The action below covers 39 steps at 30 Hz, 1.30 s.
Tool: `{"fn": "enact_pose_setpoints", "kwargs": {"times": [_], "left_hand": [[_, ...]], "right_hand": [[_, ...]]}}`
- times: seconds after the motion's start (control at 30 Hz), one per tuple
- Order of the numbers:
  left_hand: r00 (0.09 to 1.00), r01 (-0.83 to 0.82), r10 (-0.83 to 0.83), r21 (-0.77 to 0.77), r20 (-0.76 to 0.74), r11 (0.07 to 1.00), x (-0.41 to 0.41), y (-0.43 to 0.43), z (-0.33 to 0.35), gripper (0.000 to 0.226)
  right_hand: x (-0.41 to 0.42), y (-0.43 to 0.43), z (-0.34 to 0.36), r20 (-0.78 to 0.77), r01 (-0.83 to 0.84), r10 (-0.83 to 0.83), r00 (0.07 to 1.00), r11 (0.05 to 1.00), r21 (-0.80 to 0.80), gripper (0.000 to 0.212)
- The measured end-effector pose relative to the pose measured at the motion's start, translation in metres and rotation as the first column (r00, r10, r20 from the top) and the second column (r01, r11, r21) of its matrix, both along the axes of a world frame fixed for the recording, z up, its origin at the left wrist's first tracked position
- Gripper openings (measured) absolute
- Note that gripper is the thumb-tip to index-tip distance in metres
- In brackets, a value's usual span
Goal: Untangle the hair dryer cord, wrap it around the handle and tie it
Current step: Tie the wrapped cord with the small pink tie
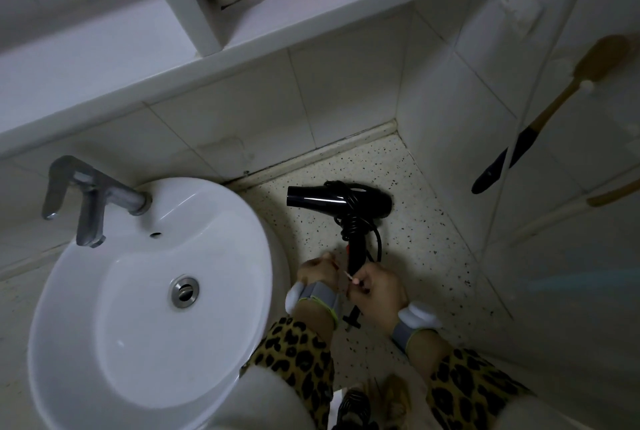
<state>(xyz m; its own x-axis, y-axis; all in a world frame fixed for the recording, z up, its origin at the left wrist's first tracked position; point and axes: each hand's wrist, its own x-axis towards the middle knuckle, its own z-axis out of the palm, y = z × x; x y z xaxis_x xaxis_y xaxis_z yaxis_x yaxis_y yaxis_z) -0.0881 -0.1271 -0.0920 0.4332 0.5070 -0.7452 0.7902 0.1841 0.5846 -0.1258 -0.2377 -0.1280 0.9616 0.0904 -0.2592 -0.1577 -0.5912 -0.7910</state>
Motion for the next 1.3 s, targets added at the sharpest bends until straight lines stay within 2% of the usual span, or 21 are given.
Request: {"fn": "enact_pose_setpoints", "kwargs": {"times": [0.07,0.13,0.33,0.37,0.43,0.5,0.57,0.8,1.0,1.23,1.3], "left_hand": [[0.996,0.032,-0.02,-0.156,0.082,0.987,-0.011,0.0,0.003,0.022],[0.99,0.061,-0.029,-0.239,0.135,0.969,-0.025,0.001,0.005,0.025],[0.978,0.059,0.0,-0.276,0.209,0.959,-0.049,0.0,0.004,0.018],[0.969,0.067,-0.001,-0.258,0.248,0.964,-0.05,-0.001,0.004,0.017],[0.943,0.165,-0.125,-0.107,0.31,0.98,-0.052,0.0,0.003,0.021],[0.906,0.303,-0.324,0.12,0.271,0.946,-0.054,0.003,-0.001,0.025],[0.892,0.369,-0.411,0.225,0.186,0.902,-0.055,0.005,-0.001,0.024],[0.935,0.33,-0.352,0.247,0.047,0.911,-0.055,0.001,-0.012,0.026],[0.998,0.062,-0.059,0.103,-0.03,0.993,-0.05,0.004,-0.024,0.026],[0.997,-0.072,0.072,0.022,-0.012,0.997,-0.049,0.005,-0.027,0.024],[0.997,-0.067,0.067,-0.01,0.028,0.998,-0.051,0.002,-0.028,0.023]], "right_hand": [[-0.002,0.0,-0.002,-0.008,-0.008,0.008,1.0,0.999,0.035,0.006],[-0.002,0.0,-0.002,0.007,-0.027,0.027,1.0,0.997,0.068,0.006],[-0.001,0.002,0.004,0.069,-0.039,0.031,0.997,0.993,0.108,0.002],[-0.001,0.001,0.004,0.082,-0.036,0.026,0.996,0.992,0.118,0.002],[-0.003,-0.001,0.004,0.115,-0.053,0.039,0.993,0.991,0.123,0.002],[-0.005,-0.003,0.003,0.168,-0.112,0.096,0.981,0.99,0.085,0.001],[-0.007,-0.005,-0.001,0.218,-0.164,0.157,0.963,0.986,0.017,0.002],[-0.008,-0.008,-0.013,0.224,-0.23,0.258,0.94,0.962,-0.145,0.009],[-0.012,-0.011,-0.02,0.243,-0.248,0.276,0.93,0.959,-0.14,0.012],[-0.013,-0.015,-0.017,0.2,-0.253,0.274,0.941,0.96,-0.122,0.008],[-0.012,-0.017,-0.017,0.167,-0.263,0.282,0.945,0.956,-0.13,0.007]]}}
